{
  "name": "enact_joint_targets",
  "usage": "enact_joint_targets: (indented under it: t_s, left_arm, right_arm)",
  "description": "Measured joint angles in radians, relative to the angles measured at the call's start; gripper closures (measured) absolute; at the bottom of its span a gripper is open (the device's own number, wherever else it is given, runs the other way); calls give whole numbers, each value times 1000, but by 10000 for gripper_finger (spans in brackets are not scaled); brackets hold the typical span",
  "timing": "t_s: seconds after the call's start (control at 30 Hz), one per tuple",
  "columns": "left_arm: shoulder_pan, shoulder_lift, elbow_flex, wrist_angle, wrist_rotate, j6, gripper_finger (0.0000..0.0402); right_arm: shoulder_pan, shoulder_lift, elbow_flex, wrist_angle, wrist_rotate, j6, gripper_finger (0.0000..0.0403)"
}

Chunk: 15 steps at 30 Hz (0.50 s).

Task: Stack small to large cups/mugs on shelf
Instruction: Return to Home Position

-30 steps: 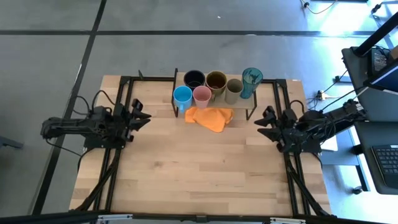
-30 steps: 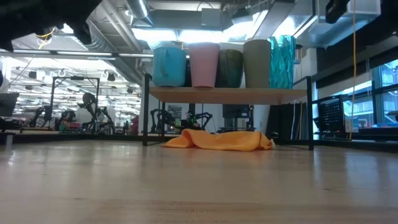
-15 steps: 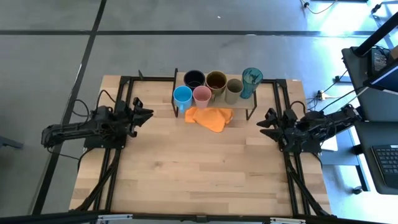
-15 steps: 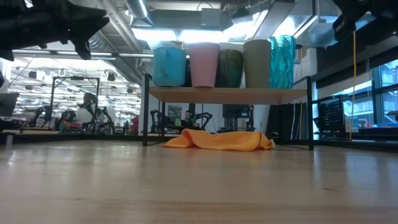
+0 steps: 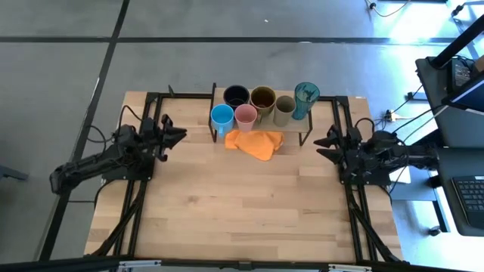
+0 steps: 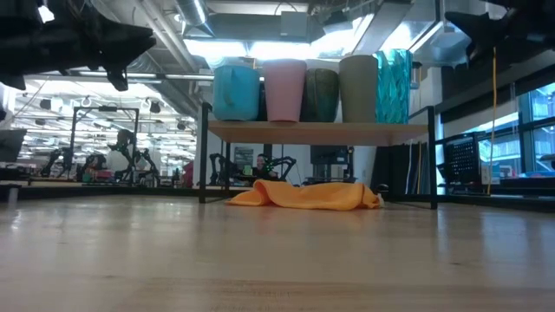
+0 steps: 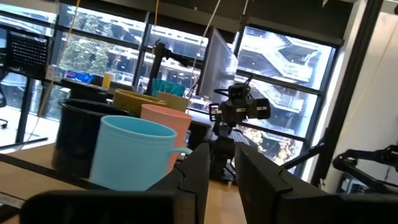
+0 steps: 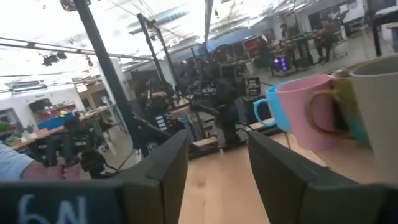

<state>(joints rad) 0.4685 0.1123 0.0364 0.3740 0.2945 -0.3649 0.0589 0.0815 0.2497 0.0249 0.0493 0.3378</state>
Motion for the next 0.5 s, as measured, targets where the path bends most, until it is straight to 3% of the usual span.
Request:
enact_joint_targets:
  t_s: [0.33, 0.5]
  left_arm:
    - [51, 0, 0, -1, 15, -13, 331]
    - [46, 0, 0, -6, 15, 32, 331]
  right_arm:
    - [-58, -39, -19, -17, -42, -24, 234]
    - [-57, -39, -107, 124, -45, -23, 234]
